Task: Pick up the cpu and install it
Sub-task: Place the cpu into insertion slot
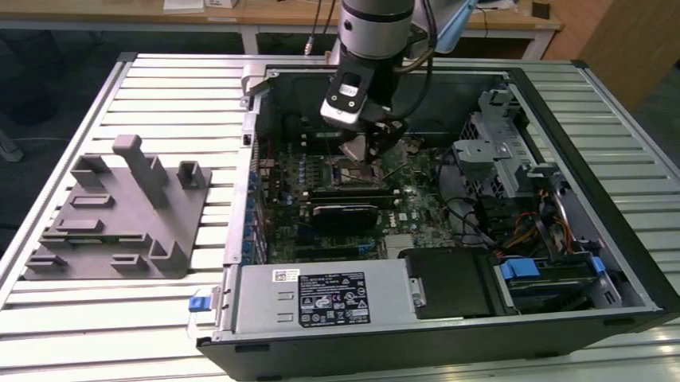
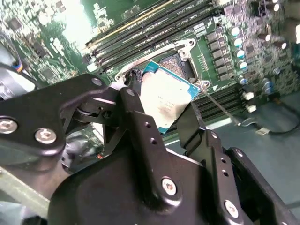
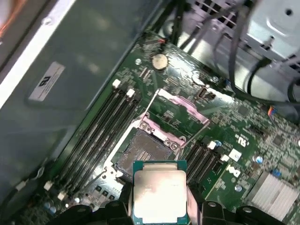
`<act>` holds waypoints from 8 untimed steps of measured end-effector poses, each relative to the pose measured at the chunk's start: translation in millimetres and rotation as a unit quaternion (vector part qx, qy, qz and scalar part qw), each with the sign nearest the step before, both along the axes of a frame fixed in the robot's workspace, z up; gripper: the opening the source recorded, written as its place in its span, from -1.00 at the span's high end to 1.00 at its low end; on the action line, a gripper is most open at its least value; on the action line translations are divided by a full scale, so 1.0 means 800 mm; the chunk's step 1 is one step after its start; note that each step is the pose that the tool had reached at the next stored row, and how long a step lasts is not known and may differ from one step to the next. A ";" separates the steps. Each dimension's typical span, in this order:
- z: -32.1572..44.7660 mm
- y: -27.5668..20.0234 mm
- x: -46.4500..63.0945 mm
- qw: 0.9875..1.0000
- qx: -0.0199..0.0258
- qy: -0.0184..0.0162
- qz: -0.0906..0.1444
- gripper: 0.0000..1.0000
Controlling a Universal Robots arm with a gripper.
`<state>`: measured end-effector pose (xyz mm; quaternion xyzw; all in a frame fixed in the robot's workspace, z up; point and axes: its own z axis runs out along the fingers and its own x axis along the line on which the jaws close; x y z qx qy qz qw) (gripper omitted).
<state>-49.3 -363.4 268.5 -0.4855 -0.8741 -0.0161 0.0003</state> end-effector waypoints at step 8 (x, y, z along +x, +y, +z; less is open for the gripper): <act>-0.0011 0.0000 0.000 0.997 0.000 0.000 -0.072 -0.08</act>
